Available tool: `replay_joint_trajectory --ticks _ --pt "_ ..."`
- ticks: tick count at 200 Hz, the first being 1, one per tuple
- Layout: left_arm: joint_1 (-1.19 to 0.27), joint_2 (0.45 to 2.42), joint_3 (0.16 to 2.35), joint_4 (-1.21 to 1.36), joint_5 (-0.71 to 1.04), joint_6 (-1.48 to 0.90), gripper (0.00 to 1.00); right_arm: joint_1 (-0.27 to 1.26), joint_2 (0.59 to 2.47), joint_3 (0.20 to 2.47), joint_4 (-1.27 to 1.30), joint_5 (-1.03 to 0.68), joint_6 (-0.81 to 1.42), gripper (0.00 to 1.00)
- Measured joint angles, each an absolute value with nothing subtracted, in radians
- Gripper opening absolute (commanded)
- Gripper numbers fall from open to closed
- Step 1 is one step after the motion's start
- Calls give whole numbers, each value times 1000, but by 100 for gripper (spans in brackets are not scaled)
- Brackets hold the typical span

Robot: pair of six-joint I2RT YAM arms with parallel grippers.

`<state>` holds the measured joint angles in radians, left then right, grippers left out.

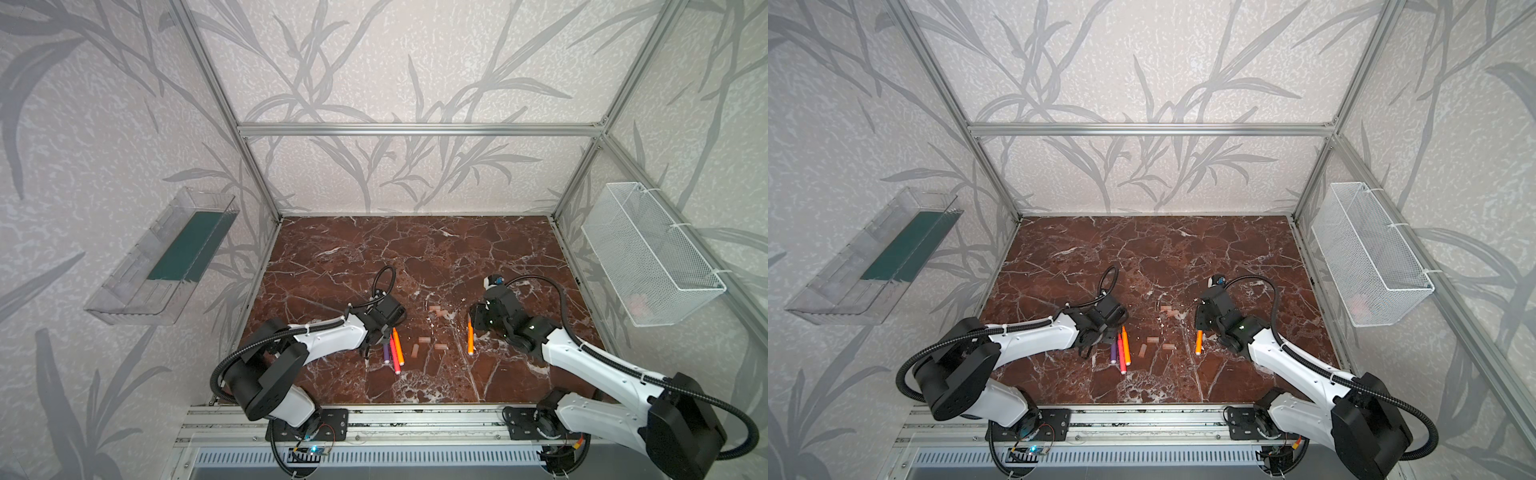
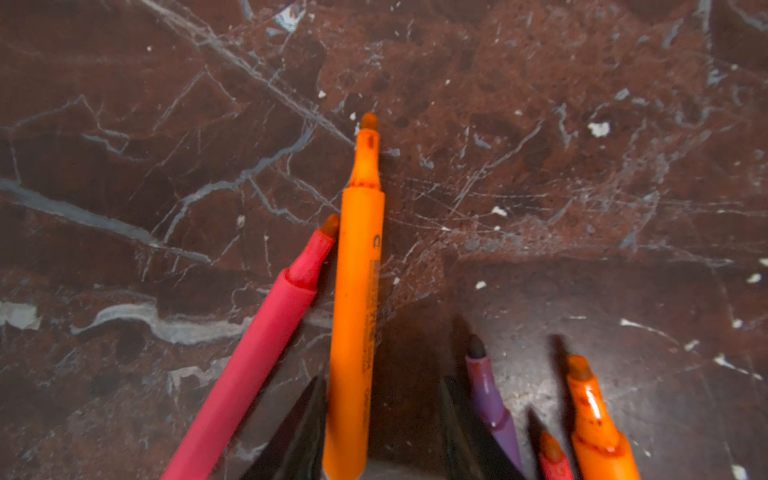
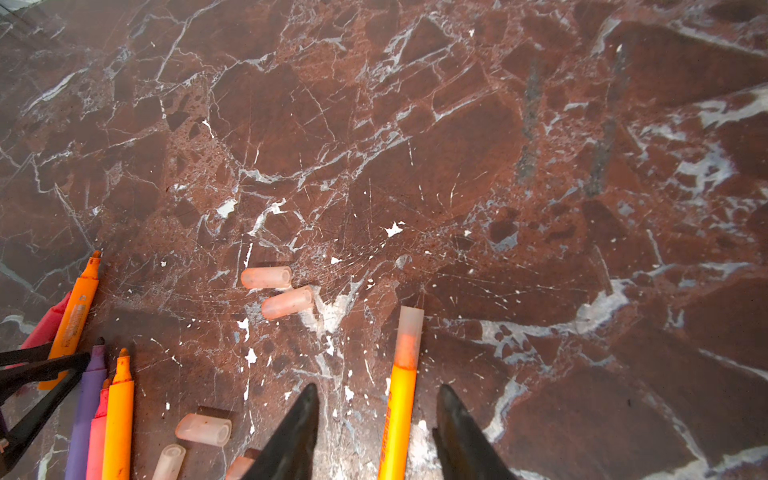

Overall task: Insert the pens into the pen caps
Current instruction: 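Grasp another orange highlighter with the left gripper and lift it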

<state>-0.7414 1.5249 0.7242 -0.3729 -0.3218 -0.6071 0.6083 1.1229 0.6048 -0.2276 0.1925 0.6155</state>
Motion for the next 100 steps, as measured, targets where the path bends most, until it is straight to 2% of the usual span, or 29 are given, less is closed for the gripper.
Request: replay_joint_trajectory --ticks 100 --pt "-740 1562 748 -358 -289 -604 22 608 1111 605 -227 191 616 46"
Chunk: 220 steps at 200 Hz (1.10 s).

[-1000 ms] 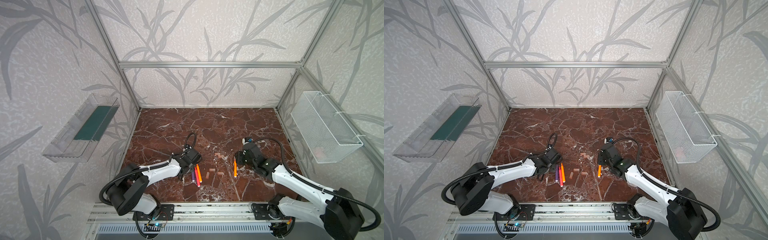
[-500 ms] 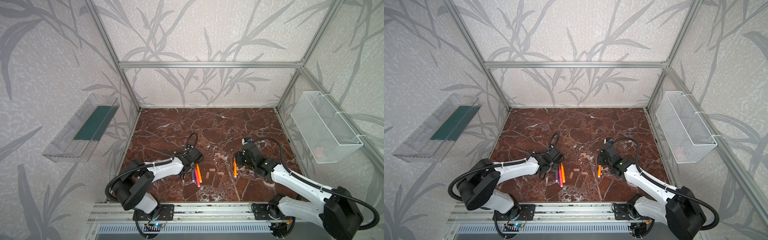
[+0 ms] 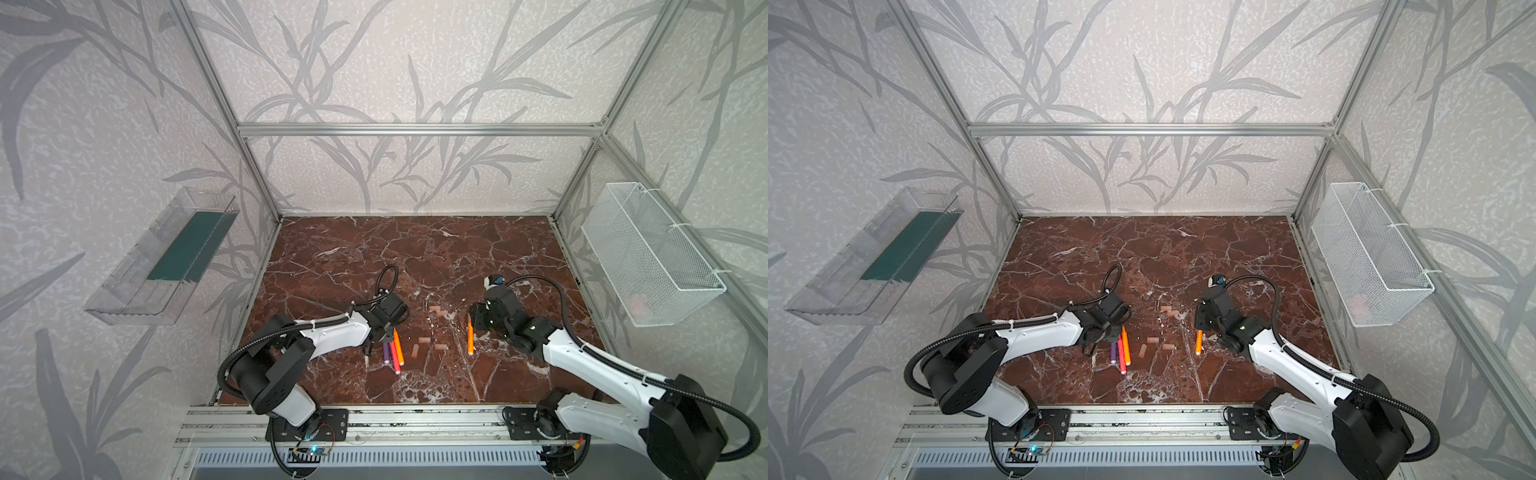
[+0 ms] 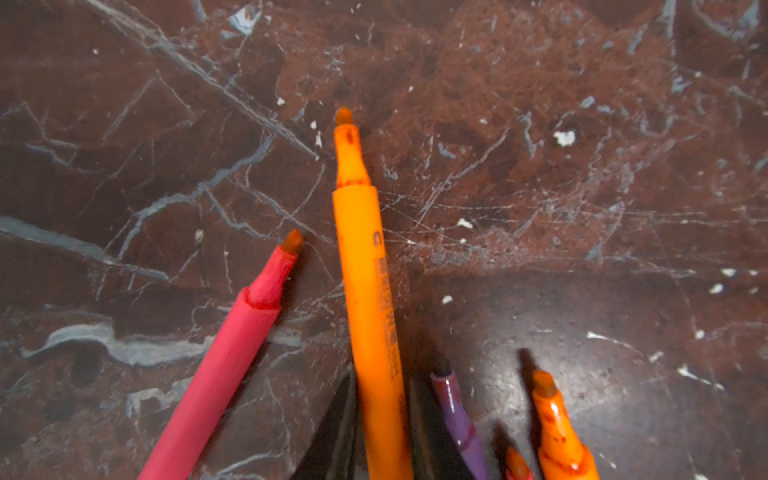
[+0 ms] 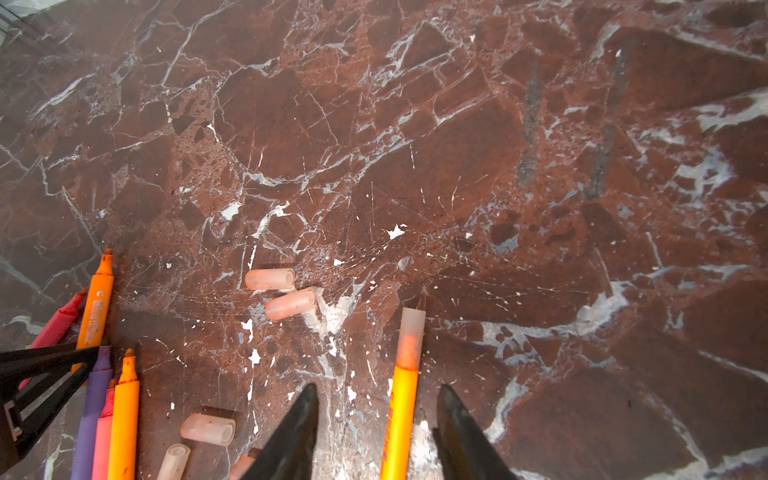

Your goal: Insert the pens into the pen caps

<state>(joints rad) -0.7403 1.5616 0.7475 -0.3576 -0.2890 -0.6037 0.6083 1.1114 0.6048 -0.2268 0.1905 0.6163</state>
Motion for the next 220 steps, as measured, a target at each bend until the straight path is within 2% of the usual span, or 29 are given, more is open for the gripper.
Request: replay_joint_trajectory --ticks 41,117,166,220 --pt "-740 1562 748 -354 -284 -603 18 608 1084 587 -181 152 619 52" --pt "-723 1541 748 -347 -260 -602 14 617 1076 559 -75 76 647 53" --pt "-713 1399 748 -347 -246 -583 13 675 1076 524 27 58 699 55" --pt "-739 1208 725 -296 -103 -526 14 760 1106 517 220 26 762 56"
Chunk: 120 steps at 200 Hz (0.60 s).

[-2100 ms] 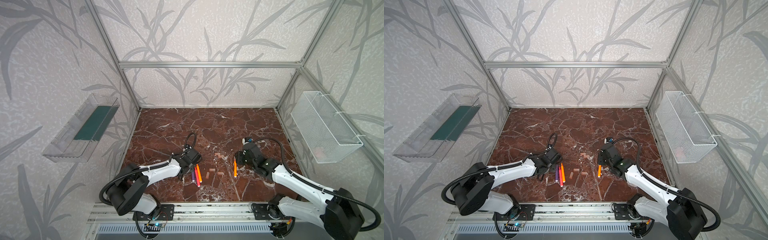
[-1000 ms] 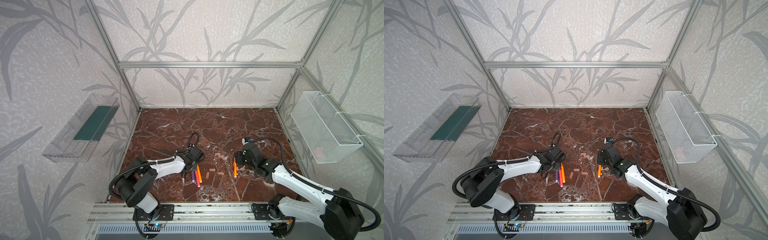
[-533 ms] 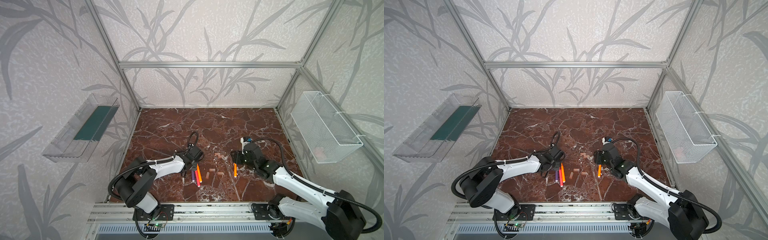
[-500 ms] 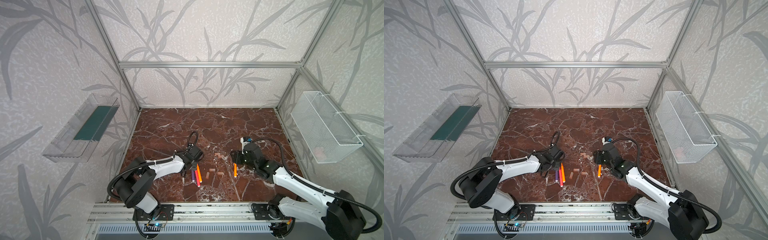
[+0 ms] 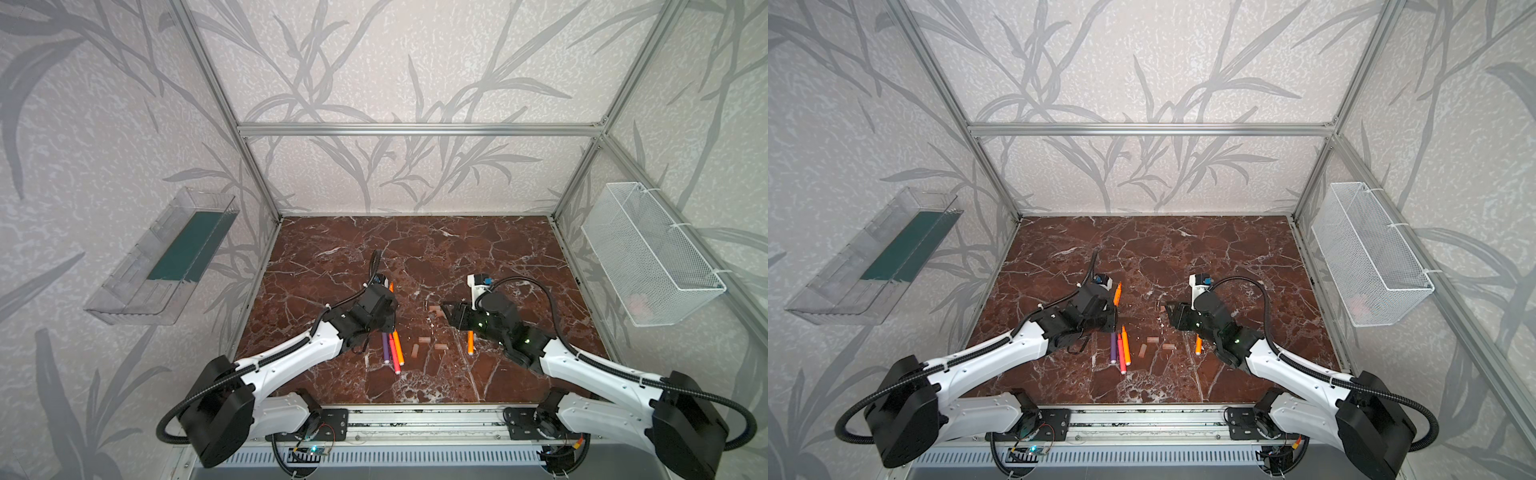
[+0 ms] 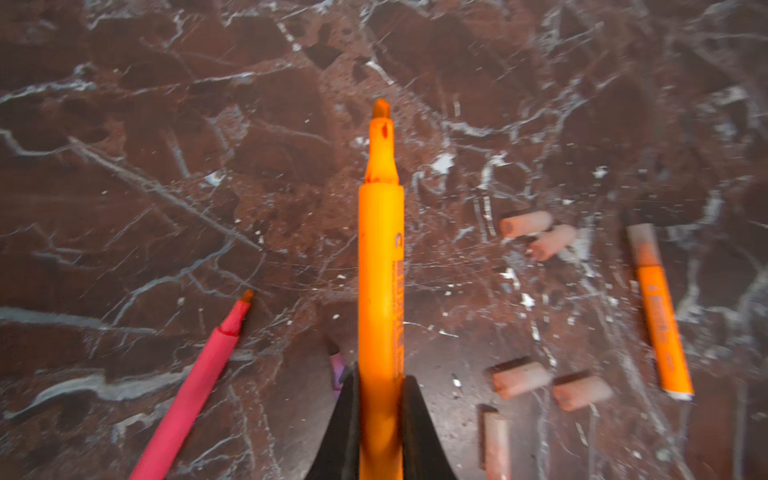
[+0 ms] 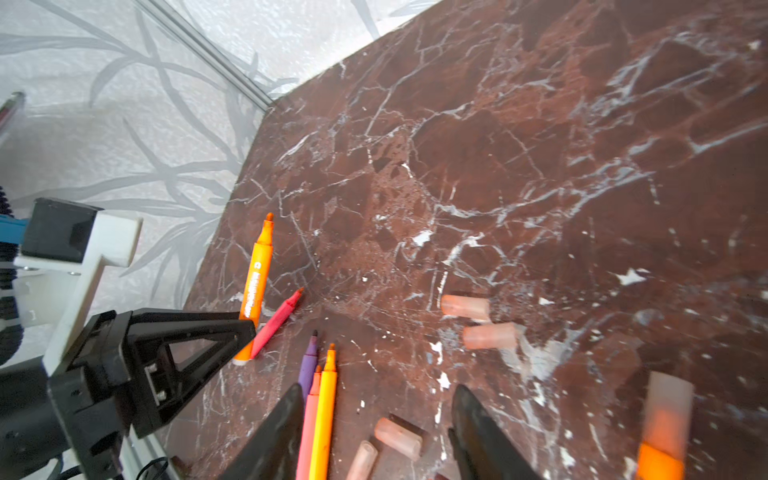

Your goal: Insert the pens into the pen caps

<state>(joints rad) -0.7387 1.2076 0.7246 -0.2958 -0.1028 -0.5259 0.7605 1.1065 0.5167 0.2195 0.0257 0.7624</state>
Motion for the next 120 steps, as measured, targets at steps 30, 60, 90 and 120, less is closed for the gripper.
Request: replay_joint_trajectory --ticks 30,60,90,120 --pt "-786 1124 691 -229 -14 -514 14 822 1173 517 340 24 808 57" --pt "-825 1110 674 -185 40 -511 13 874 1258 524 439 18 842 57" --pt "-854 1110 669 -160 65 -510 13 890 1346 555 503 -1 870 57" --pt "-866 1110 661 -138 82 -508 13 890 1410 592 551 -12 896 56"
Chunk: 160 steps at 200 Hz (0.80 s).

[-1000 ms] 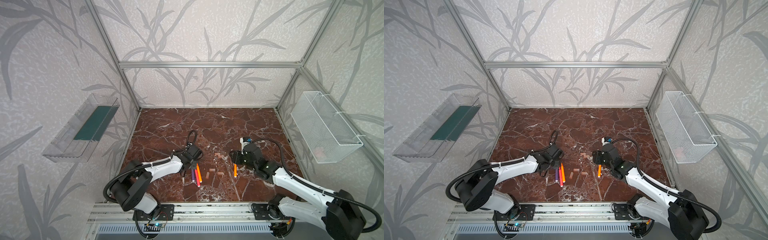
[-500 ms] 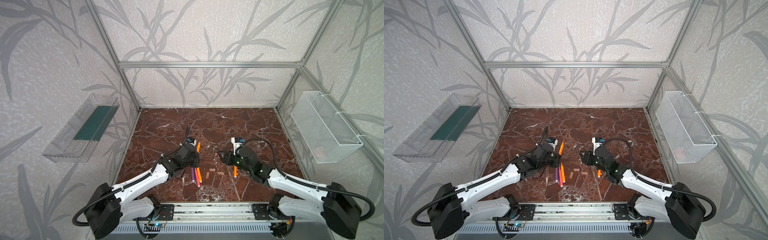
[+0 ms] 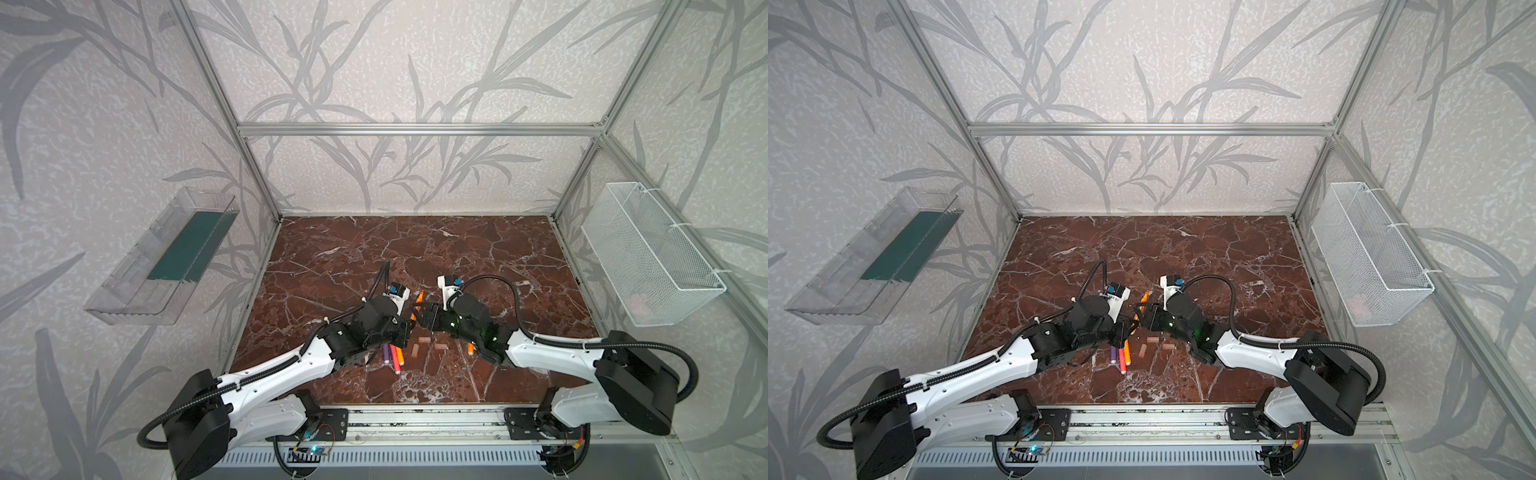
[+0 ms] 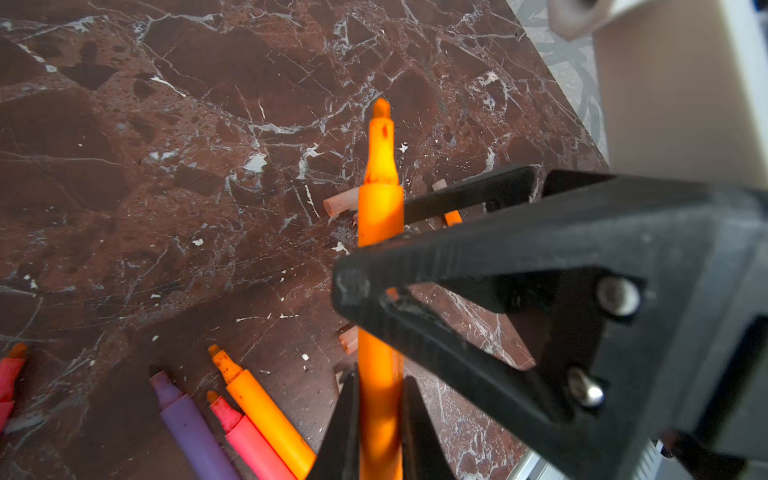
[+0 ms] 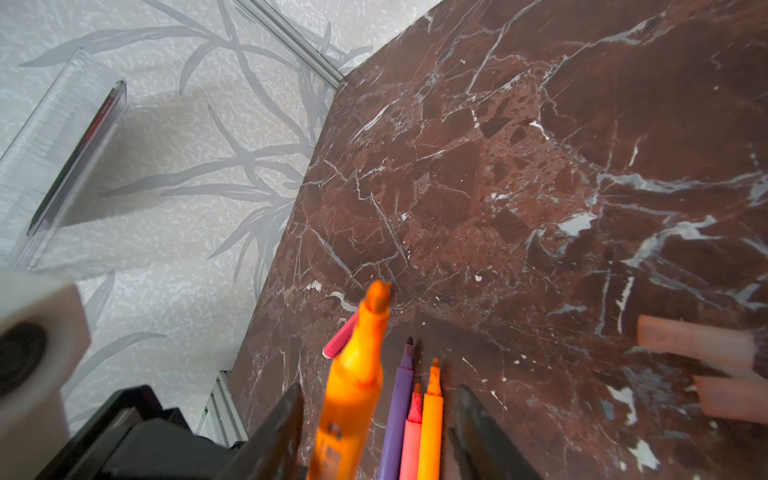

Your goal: Insert the pens into the pen caps

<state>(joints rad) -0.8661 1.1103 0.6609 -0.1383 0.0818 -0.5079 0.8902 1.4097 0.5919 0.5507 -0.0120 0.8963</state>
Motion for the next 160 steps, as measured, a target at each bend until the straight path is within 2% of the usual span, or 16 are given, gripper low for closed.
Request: replay_joint_trajectory --ticks 39,55,80,110,140,160 --pt "-871 1110 653 -124 88 -508 13 891 1425 605 579 -14 914 52" --pt "-871 1110 651 -123 91 -508 13 891 1425 605 579 -12 918 39" --pt "-871 1110 651 -119 99 -508 13 891 1426 610 579 -11 924 32" --pt "-875 1111 650 -119 101 -508 13 891 1439 630 585 -20 933 10" --pt "-875 1108 648 -120 95 -508 20 894 1446 640 579 -20 940 0" --pt "-876 1108 647 -120 96 -506 27 895 1447 641 579 -20 943 0"
